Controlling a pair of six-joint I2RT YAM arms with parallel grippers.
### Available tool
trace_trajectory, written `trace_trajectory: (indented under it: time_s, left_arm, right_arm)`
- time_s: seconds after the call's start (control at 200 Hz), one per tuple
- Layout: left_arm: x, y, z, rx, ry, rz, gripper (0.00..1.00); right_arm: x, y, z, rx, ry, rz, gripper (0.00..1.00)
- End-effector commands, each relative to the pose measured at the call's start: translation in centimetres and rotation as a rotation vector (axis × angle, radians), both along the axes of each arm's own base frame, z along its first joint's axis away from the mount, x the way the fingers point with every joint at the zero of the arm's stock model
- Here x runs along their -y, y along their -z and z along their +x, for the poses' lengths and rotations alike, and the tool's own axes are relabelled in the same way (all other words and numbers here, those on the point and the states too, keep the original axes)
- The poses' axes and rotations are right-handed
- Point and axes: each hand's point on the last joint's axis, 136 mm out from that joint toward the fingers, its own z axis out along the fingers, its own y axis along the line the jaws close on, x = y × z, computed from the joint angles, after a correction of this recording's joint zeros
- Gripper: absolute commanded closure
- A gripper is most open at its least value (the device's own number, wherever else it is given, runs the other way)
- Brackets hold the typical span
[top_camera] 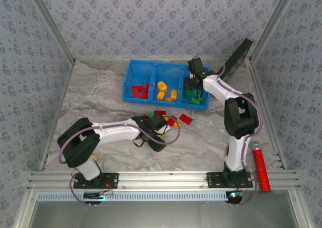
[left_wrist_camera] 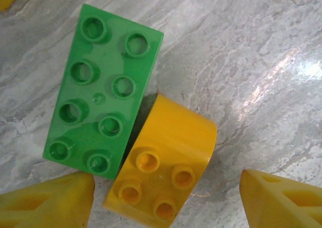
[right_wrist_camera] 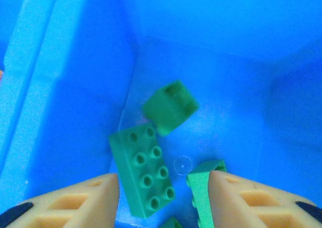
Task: Sort the legos into containers by color
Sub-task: Pick up the lego from the middle-left of the table.
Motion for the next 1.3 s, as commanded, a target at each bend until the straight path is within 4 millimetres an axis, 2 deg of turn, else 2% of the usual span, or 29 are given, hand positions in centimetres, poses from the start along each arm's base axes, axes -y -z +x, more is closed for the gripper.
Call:
trace_trajectory:
  time_s: [0.0,0.185,0.325,0.55,0.765,0.865,1.015,1.09,1.114,1.134,1.174,1.294]
  left_arm:
    - [0.1,0.6,-0.6,-0.017,-0.003,-0.003,0.24]
    - [0.4,1.0,-1.3,-0.039,0.010,0.001,0.25]
    - [0.8,1.4,-2.0,-0.053,0.024,0.018,0.32]
    - [0.2,2.9,-3.0,-0.072,0.004,0.104,0.45]
    - [0.5,3.4,-3.6,-0.095,-0.031,0.121,0.70]
    - [0.4,3.2,-4.0,-0.108,-0.040,0.129,0.76]
    - [0.5,1.1,-4.7,-0.130,-0.049,0.089,0.84]
    - [0.9,-0.9,-4.7,-0.123,-0.043,0.043,0.85]
    - [0.9,-1.6,-4.7,-0.117,-0.038,0.032,0.85]
    - [0.9,-2.2,-4.6,-0.113,-0.035,0.020,0.85]
    - [1.0,-3.5,-4.4,-0.105,-0.029,-0.003,0.86]
    - [0.3,-7.2,-2.7,-0.102,-0.052,-0.067,0.85]
  right_arm:
    - [0.3,-1.9,-0.8,0.012,-0.013,0.006,0.48]
    - [0.7,-2.7,-1.5,0.023,-0.008,0.009,0.48]
    - [1.1,-3.4,-2.1,0.035,-0.001,0.007,0.48]
    - [1.9,-4.5,-3.1,0.053,0.011,0.016,0.47]
    - [2.4,-5.3,-4.6,0.065,0.017,0.029,0.46]
    - [2.7,-5.3,-5.5,0.059,0.020,0.041,0.45]
    - [2.1,-4.9,-7.5,0.040,0.012,0.093,0.43]
    - [1.8,-4.4,-8.6,0.031,0.008,0.110,0.42]
    - [1.5,-4.8,-8.7,0.042,0.004,0.120,0.42]
    - [1.7,-3.6,-9.6,0.016,0.003,0.113,0.42]
    - [1.4,-3.5,-10.2,0.013,-0.007,0.118,0.42]
    - [0.4,-3.5,-11.9,0.036,-0.069,0.122,0.42]
